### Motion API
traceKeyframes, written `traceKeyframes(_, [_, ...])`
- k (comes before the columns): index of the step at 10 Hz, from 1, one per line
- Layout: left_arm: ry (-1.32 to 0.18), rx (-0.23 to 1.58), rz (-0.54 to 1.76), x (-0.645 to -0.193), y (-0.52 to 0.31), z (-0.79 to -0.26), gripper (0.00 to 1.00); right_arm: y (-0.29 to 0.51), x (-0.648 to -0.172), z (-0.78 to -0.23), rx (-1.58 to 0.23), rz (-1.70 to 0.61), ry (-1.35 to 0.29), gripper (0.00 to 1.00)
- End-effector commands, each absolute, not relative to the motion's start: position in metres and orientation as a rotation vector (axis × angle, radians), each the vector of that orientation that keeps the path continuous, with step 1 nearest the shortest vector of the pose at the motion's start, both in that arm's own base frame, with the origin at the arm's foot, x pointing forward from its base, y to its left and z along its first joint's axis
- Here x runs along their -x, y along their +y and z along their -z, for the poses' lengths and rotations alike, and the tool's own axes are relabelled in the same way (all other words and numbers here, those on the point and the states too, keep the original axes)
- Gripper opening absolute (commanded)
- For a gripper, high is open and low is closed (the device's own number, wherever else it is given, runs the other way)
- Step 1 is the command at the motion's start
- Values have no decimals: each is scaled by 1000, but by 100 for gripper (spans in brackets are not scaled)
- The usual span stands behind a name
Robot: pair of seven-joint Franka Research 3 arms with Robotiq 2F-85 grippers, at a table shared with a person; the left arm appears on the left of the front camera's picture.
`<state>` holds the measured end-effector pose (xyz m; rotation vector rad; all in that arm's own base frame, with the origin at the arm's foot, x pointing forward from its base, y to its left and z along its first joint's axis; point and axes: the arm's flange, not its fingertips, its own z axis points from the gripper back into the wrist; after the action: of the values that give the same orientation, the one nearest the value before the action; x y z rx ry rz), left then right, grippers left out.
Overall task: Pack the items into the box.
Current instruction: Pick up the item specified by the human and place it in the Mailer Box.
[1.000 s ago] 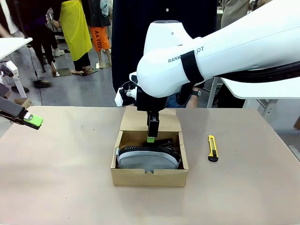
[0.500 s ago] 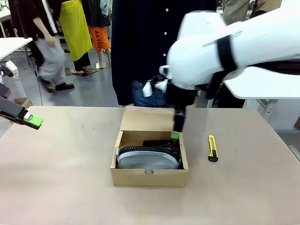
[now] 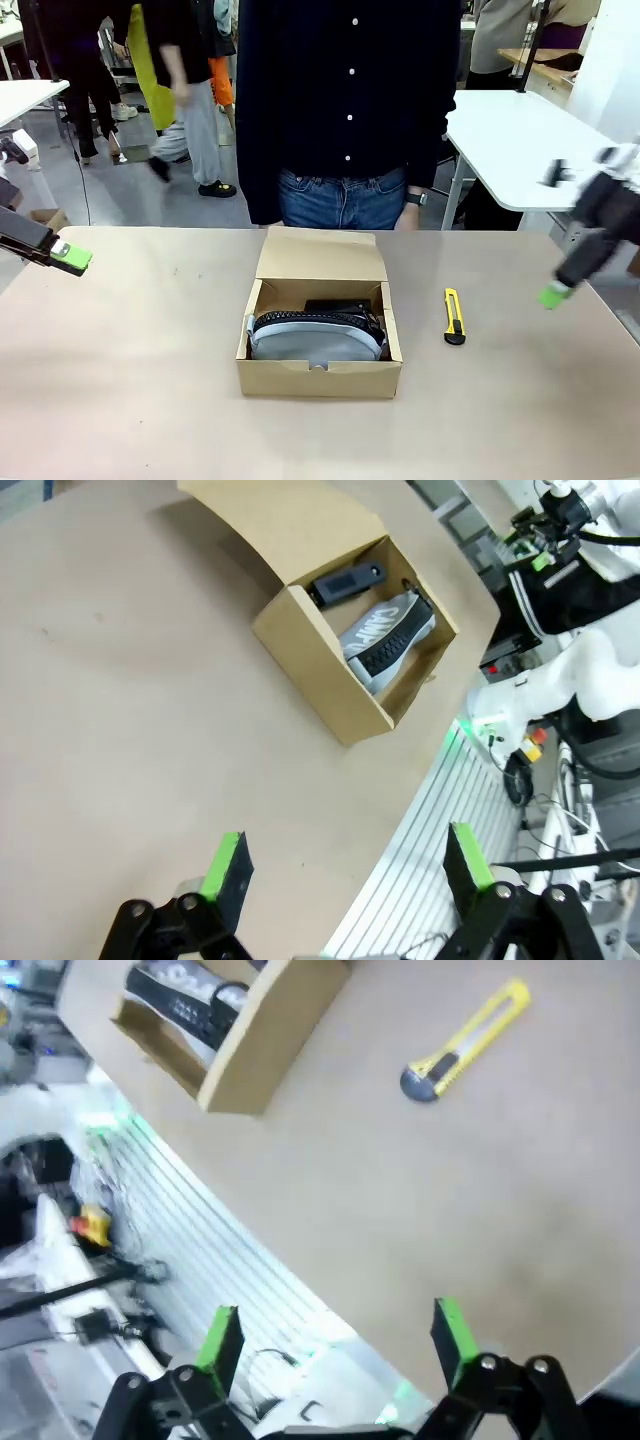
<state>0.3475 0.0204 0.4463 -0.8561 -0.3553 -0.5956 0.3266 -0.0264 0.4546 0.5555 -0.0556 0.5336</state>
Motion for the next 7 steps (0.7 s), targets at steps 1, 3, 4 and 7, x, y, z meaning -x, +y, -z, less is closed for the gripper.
traceKeyframes(1, [-360, 852, 608, -346, 23, -445, 100, -77, -297, -446, -999, -117, -405, 100])
traceKeyframes(3, [-360, 852, 608, -346, 23, -445, 100, -118, -256, -425, -1189, -22, -601, 100])
traceKeyframes(4, [-360, 852, 608, -346, 23, -445, 100, -128, -242, -416, -1196, 80, -634, 100])
traceKeyframes(7, [-360, 852, 608, -346, 23, -445, 100, -157, -271, -449, -1012, -81, -335, 100])
